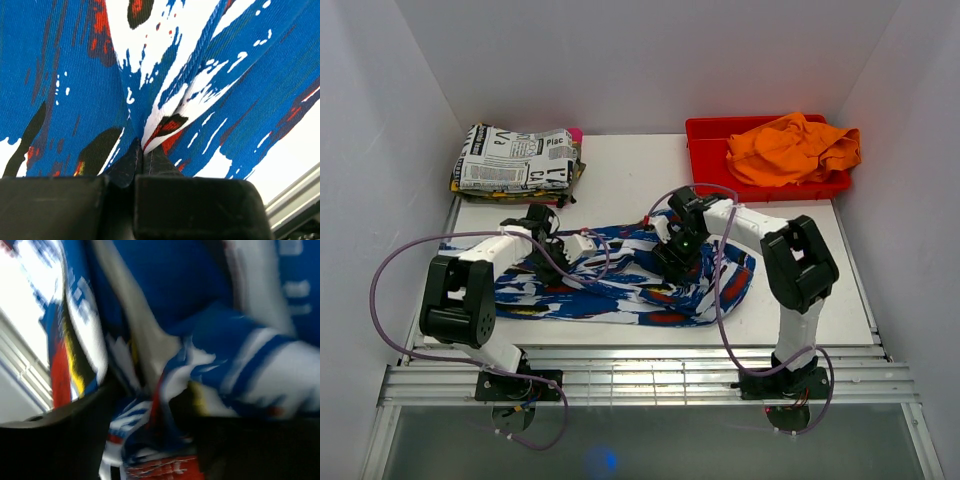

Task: Fold and stack the trousers
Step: Flatten the trousers out

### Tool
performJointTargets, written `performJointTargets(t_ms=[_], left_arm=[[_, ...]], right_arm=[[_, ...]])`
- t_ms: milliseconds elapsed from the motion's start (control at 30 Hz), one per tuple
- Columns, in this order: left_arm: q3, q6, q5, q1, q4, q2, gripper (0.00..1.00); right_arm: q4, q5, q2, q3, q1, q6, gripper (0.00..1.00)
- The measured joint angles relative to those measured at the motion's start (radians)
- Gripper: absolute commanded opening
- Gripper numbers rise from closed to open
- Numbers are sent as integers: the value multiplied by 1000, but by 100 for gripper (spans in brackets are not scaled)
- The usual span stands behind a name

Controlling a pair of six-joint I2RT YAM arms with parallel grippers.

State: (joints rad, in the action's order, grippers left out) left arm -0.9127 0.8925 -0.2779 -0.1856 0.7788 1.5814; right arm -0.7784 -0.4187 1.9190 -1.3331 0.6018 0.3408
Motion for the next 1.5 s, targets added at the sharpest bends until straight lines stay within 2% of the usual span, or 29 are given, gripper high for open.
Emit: performJointTargets(t_ms=[67,167,267,367,433,500,700,800,833,900,933,1100,1300,1400,1433,1500], left_arm=[[3,27,2,20,19,-4,0],[3,69,6,59,43,-4,0],[3,113,19,99,65,-4,0],[3,145,41,119,84,-6,0],[3,154,47,120,88,-6,0],[2,157,50,119,91,-5,0],[-23,149,55,119,113,17,0],[-32,144,57,119,119,24,0],[-35,142,58,119,120,28,0],[-43,138,58,119,127,36,0],[-48,136,58,119,129,40,0],[-99,108,57,120,141,85,0],[-159,58,19,117,137,141,0],[-175,42,3,109,133,155,0],[-177,41,3,110,134,157,0],[-177,41,6,110,136,158,0]], right_arm=[[-39,-32,-51,0,-5,34,87],[-76,-76,-130,-8,-52,52,88],[-122,-138,-214,-113,-248,72,87],[-106,-141,-224,-211,-455,79,81],[-102,-117,-213,-219,-531,72,78],[-108,-99,-179,-203,-547,55,78],[-106,-78,4,-123,-498,5,76],[-110,-92,58,-83,-492,7,68],[-116,-105,61,-66,-493,14,44],[-135,-126,60,-42,-496,42,11],[-143,-135,59,-32,-498,56,8],[-186,-132,-13,28,-574,99,8],[-236,-24,-350,135,-907,236,8],[-293,33,-551,225,-924,378,53],[-328,43,-589,241,-908,428,78],[-424,53,-618,245,-871,511,85]])
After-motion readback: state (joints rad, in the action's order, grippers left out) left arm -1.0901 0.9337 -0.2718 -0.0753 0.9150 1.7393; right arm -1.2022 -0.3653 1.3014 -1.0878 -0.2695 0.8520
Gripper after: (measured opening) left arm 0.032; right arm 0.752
